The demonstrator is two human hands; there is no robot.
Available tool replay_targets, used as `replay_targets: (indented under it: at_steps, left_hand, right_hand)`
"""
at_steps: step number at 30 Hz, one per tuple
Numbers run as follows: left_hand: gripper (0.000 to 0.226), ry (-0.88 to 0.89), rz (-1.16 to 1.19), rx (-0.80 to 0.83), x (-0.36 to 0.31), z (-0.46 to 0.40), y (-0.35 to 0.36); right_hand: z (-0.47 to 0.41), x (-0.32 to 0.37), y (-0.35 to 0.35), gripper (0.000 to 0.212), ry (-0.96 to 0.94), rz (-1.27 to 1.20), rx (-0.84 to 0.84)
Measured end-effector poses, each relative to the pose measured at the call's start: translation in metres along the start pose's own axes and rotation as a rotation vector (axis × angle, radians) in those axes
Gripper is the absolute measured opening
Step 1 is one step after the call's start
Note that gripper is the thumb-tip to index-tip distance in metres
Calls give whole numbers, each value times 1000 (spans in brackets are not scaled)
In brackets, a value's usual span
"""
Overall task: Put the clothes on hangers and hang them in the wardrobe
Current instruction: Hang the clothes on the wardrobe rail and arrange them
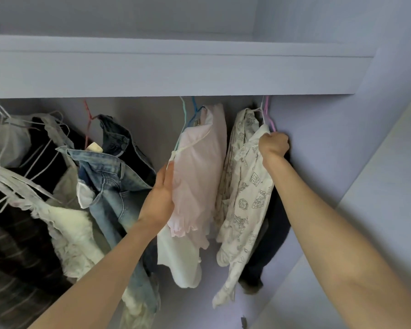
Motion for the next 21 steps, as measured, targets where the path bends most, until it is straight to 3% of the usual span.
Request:
replay_targets:
  at_steps: [6, 10, 15, 20, 21]
  left_hand:
    - [85, -87, -31, -17, -11, 6, -12]
    - [81, -120, -125, -58, -17, 6, -13]
    - [80, -202, -205, -61, -14, 2, -17]
    - [84, -234, -169, -44, -20, 4, -21]
    - [86, -212, -135, -26, -20, 7, -20]
  right_hand:
    - [3, 3, 0, 34, 47, 36, 8]
    - [22, -8, -9, 31, -250, 129, -2]
    - [47, -38, -20, 51, -621, 264, 53]
    - [81, -54, -23, 37, -925, 421, 50]
    - [91, -50, -20, 35, -939, 425, 133]
Point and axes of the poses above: each hand's wrist, its own z-axis away from the middle knuckle, its own y-axis out of the palm, x = y × z, the point moved 2 cm from there along -z, towards the middle knuckle, and after that the axes turned 5 degrees about -x, right-handed, at the moved point
